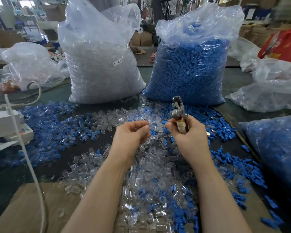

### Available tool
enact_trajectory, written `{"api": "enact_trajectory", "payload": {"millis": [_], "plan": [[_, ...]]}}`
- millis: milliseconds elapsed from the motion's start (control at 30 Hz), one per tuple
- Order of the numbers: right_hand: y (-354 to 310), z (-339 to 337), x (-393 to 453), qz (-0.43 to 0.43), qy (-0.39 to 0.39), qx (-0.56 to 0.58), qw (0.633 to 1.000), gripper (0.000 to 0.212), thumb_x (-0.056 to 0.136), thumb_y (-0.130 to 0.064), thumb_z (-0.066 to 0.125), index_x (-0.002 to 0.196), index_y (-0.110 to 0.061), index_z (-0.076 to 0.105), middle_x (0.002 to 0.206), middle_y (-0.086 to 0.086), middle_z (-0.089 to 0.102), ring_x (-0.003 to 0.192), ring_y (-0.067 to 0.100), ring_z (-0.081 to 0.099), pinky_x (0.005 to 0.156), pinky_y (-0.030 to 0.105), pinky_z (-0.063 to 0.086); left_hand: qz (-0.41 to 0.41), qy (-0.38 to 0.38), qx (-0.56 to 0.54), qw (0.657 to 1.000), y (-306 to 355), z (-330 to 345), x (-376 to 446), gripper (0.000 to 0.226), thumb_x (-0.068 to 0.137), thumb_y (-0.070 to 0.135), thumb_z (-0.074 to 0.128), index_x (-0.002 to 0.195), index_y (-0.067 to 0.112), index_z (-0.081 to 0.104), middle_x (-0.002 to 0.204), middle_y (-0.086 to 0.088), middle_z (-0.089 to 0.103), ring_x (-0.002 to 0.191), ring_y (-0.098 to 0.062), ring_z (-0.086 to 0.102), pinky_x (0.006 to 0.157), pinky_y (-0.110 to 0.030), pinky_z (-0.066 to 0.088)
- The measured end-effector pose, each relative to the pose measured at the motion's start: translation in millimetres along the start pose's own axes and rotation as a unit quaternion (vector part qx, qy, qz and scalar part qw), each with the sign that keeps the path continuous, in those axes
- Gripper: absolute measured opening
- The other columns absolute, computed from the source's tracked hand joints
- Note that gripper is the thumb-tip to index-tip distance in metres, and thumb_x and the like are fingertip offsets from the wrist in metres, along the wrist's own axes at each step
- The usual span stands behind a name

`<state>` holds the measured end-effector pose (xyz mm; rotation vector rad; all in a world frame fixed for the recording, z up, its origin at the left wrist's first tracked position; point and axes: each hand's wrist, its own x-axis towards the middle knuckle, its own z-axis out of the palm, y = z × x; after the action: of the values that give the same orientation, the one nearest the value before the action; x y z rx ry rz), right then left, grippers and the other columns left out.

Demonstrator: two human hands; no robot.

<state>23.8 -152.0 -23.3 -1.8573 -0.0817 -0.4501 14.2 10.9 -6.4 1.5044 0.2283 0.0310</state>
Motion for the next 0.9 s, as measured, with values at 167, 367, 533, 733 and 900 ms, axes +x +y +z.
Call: {"api": "enact_trajectory", "payload": {"millis": [167,367,533,733,900], "plan": [[0,3,-1,-0.009,-0.021,0.004,1.0,0.018,0.087,-0.023,0.075,0.077,-0.031,0.063,0.081,-0.013,0.069,0.072,0.013,0.064,0.067,0.032,0.054,-0.031,-0.012,-0.03,0.999,1,2,0,0.012,0.091,0.007,0.066,0.098,0.014,0.072,0.076,0.002,0.072,0.075,-0.01,0.069,0.076,-0.027,0.058],[0,4,-3,-0.014,-0.036,-0.026,0.999,0.015,0.085,-0.031,0.075,0.078,-0.034,0.063,0.08,-0.017,0.069,0.07,0.009,0.064,0.07,0.041,0.056,-0.017,-0.016,-0.084,0.996,5,7,-5,0.013,0.091,0.0,0.063,0.101,0.006,0.069,0.075,-0.006,0.075,0.072,-0.012,0.073,0.066,-0.02,0.058],[-2,3,-4,-0.013,-0.038,-0.021,0.999,0.014,0.085,-0.031,0.075,0.079,-0.032,0.063,0.08,-0.015,0.069,0.071,0.01,0.064,0.072,0.044,0.055,0.047,0.012,-0.014,0.999,5,9,-9,0.021,0.08,0.0,0.076,0.096,0.013,0.072,0.086,-0.007,0.075,0.08,-0.015,0.071,0.074,-0.022,0.057],[-5,4,-4,-0.024,-0.029,-0.029,0.999,0.015,0.086,-0.031,0.075,0.079,-0.032,0.062,0.076,-0.013,0.069,0.069,0.008,0.064,0.068,0.044,0.055,0.12,0.075,0.064,0.988,6,16,-10,0.026,0.073,0.007,0.082,0.089,0.024,0.072,0.077,0.009,0.073,0.074,-0.004,0.069,0.07,-0.02,0.057],[-6,3,-5,-0.027,-0.019,-0.018,0.999,0.013,0.083,-0.039,0.07,0.079,-0.03,0.061,0.074,-0.013,0.067,0.063,0.011,0.061,0.061,0.046,0.054,0.164,0.091,0.107,0.976,5,21,-13,0.027,0.074,0.012,0.084,0.09,0.028,0.07,0.076,0.014,0.071,0.066,0.002,0.067,0.062,-0.012,0.053]]}}
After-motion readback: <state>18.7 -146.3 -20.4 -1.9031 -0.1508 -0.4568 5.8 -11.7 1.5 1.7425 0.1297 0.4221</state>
